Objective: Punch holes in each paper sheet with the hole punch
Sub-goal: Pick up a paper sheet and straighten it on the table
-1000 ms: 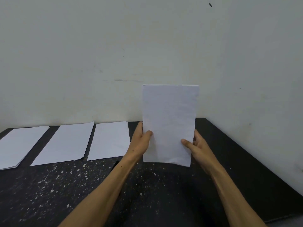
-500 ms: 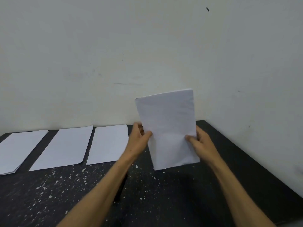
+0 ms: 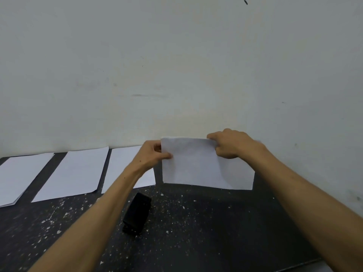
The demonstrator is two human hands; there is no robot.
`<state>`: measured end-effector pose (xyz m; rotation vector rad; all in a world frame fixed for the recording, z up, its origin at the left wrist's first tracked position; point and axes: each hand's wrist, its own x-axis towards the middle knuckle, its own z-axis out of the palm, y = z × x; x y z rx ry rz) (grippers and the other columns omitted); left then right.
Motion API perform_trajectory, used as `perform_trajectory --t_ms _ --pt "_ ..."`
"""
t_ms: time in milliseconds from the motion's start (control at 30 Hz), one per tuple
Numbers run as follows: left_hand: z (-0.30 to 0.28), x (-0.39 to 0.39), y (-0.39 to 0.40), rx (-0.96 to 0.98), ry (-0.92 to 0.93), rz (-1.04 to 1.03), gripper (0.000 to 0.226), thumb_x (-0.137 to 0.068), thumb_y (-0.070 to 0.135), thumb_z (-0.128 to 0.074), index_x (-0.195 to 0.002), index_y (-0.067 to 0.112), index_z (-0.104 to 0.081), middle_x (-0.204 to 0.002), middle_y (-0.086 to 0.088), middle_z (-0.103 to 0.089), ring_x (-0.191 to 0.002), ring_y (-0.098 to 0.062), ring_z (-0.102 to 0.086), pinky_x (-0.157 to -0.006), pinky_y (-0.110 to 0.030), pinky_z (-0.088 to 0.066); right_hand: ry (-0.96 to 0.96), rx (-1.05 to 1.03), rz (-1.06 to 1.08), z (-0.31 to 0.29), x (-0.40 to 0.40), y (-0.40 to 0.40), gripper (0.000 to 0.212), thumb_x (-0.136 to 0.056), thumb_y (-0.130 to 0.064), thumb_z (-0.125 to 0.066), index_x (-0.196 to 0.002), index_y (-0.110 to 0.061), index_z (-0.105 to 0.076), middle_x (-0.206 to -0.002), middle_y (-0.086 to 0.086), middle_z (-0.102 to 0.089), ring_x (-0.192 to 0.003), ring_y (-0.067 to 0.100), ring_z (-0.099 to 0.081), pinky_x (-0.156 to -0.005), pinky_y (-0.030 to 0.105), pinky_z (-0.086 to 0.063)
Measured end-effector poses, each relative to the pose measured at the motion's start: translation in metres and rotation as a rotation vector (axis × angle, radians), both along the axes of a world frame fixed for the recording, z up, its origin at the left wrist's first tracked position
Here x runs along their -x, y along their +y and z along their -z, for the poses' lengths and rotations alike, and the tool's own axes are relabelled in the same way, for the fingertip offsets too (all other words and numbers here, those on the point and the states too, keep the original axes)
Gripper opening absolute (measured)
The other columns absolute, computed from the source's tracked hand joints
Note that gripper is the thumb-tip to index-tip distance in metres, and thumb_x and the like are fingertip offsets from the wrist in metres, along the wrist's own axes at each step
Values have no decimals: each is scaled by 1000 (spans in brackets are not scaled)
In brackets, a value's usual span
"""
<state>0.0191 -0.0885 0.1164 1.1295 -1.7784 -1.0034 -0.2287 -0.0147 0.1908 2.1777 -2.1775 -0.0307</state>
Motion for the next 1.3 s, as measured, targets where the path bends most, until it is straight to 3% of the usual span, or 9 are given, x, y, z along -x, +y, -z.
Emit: perform_trajectory --t_ms 167,400,633,867,933,1000,1100,1200,1300 --pt "23 2 -2 -33 79 0 30 -87 7 -76 -113 22 -76 -107 5 -78 -99 -13 -73 -86 -27 -59 -22 -22 4 15 6 2 50 -94 -14 -49 -139 -36 -54 -106 2 -56 -92 26 -58 -71 35 -48" --pt "45 9 -6 -78 -18 -2 39 -90 7 -73 -128 11 -67 -121 -3 -72 -110 -21 -69 -101 -46 -55 -101 -42 -12 24 18 4 25 -89 -28 -64 -112 -37 -62 -108 -1 -66 -93 23 -64 -83 44 -59" --pt "49 12 -6 -86 -7 -20 40 -91 8 -71 -130 11 -65 -122 -3 -72 -110 -21 -69 -102 -47 -54 -151 -64 -47 25 20 -7 32 -93 -29 -62 -122 -42 -65 -107 -2 -65 -97 24 -64 -79 40 -56" --pt "34 9 1 -70 21 13 39 -92 13 -73 -130 14 -67 -119 0 -73 -107 -16 -70 -99 -40 -56 -214 -135 -48 10 25 -7 43 -98 -27 -63 -140 -38 -61 -128 -5 -62 -117 25 -59 -101 42 -50" --pt "21 4 2 -67 39 30 28 -91 14 -75 -119 15 -71 -112 1 -76 -102 -15 -72 -96 -39 -57 -251 -135 -35 -2 31 -2 43 -98 -29 -65 -140 -37 -62 -127 -8 -61 -116 23 -61 -102 41 -51" --pt "9 -6 1 -76 39 52 16 -90 13 -76 -105 11 -73 -103 -3 -78 -100 -21 -73 -97 -44 -57 -342 -135 -8 -12 38 6 35 -96 -29 -68 -130 -38 -67 -124 -6 -70 -105 20 -68 -98 42 -55" --pt "-5 -23 2 -132 27 106 22 -89 11 -76 -108 2 -71 -105 -16 -76 -106 -34 -72 -101 -52 -54 -604 -168 36 -19 50 22 24 -96 -22 -72 -118 -31 -75 -108 -1 -79 -93 23 -78 -91 46 -62" --pt "-11 -36 10 -226 2 171 26 -91 16 -76 -112 3 -69 -109 -14 -77 -108 -31 -72 -104 -49 -53 -925 -258 119 -10 63 34 23 -96 -19 -73 -118 -25 -74 -109 5 -81 -97 29 -79 -88 48 -62" --pt "-5 -43 21 -340 67 211 33 -92 26 -75 -117 6 -68 -111 -12 -77 -106 -27 -74 -102 -46 -55 -1178 -305 213 25 71 37 36 -92 -14 -75 -127 -20 -69 -118 12 -78 -108 38 -75 -98 60 -56"
